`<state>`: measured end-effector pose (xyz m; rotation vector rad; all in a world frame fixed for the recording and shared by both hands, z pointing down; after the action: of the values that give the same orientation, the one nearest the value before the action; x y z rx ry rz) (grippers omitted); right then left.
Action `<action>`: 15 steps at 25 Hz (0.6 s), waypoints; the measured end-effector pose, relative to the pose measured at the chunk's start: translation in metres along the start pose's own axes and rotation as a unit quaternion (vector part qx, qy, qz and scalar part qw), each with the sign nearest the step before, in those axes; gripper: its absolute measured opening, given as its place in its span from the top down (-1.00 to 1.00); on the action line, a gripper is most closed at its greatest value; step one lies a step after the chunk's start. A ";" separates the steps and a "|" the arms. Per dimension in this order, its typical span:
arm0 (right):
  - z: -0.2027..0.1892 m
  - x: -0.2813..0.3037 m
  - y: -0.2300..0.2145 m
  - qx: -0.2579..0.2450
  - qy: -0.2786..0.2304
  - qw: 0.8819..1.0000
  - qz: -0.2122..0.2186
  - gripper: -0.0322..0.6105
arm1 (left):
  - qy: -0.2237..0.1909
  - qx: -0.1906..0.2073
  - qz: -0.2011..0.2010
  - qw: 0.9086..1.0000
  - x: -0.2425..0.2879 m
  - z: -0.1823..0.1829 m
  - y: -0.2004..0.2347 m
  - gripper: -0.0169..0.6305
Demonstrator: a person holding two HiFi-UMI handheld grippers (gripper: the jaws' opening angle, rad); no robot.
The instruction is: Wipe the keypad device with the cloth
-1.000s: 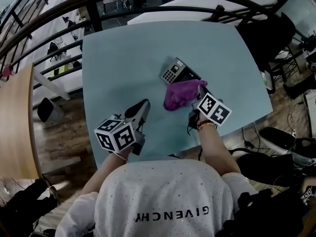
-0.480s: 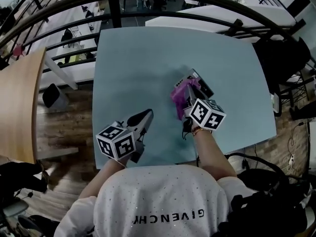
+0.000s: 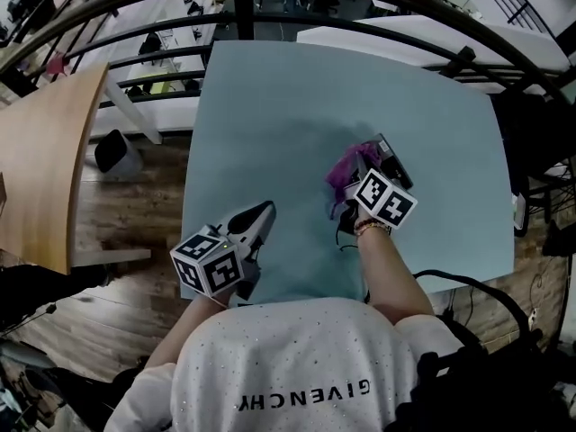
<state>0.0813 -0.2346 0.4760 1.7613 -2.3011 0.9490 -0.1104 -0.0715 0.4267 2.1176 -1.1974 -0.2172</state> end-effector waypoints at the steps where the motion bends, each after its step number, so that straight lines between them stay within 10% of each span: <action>1: -0.001 0.002 -0.003 0.002 0.002 1.000 -0.007 0.83 | -0.001 0.000 0.003 1.000 -0.001 0.001 0.002 0.93; 15: -0.005 -0.017 -0.030 0.001 0.002 0.999 -0.049 0.83 | 0.010 0.009 -0.022 1.000 0.015 0.001 -0.007 0.93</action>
<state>0.1122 -0.2222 0.4849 1.8516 -2.1887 0.9385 -0.0976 -0.0817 0.4239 2.1594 -1.1450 -0.2047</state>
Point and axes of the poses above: the fingertips, and each gripper's own axes: x forward along the fingers, y to its left, z out of its top, the point moved 2 cm from there along -x, backward along the fingers, and after that the axes turned 4 degrees about -y, right-handed, at the moved point
